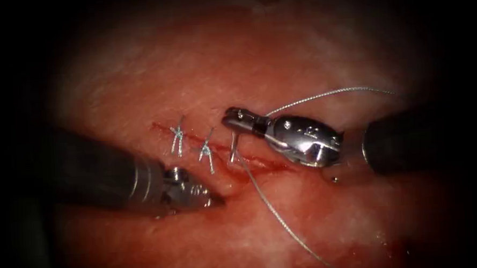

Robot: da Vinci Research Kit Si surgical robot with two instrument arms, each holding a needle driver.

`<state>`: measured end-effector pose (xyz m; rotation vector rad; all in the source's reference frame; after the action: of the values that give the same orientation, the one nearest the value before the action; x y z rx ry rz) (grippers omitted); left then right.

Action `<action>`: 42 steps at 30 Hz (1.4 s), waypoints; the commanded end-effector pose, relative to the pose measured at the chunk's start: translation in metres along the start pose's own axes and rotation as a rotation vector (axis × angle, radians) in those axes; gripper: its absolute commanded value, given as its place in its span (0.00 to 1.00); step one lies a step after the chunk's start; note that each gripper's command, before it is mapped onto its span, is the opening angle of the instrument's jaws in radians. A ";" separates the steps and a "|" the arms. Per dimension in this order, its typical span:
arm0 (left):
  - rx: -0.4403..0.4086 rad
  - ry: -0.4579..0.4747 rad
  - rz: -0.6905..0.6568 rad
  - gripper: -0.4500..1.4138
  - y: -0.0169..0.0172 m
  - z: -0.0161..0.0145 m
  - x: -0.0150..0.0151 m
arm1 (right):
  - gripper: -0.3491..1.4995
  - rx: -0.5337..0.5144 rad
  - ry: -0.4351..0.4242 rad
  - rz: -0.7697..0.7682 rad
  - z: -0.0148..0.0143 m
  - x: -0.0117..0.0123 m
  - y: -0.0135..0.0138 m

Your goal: Wound Closure

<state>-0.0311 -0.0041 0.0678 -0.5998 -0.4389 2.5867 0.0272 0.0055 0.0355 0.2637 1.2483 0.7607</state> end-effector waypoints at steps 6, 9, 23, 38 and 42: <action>-0.007 -0.002 -0.001 0.00 0.0010 0.0006 -0.0004 | 0.00 0.051 -0.028 0.071 0.0005 -0.0009 -0.0011; -0.008 -0.002 0.000 0.00 0.0009 0.0006 -0.0005 | 0.00 0.073 -0.039 0.109 0.0005 -0.0009 -0.0011; -0.008 -0.003 0.001 0.00 0.0007 0.0002 -0.0006 | 0.00 0.181 -0.138 0.360 0.0006 -0.0016 -0.0028; -0.008 -0.004 0.000 0.00 0.0006 -0.0001 -0.0006 | 0.00 0.282 -0.197 0.538 0.0005 -0.0022 -0.0058; -0.007 -0.004 0.000 0.00 0.0006 -0.0003 -0.0006 | 0.00 0.299 -0.208 0.565 0.0002 -0.0028 -0.0073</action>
<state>-0.0303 -0.0035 0.0671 -0.5979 -0.4427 2.5891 0.0291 -0.0002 0.0331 0.9410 1.0934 0.9981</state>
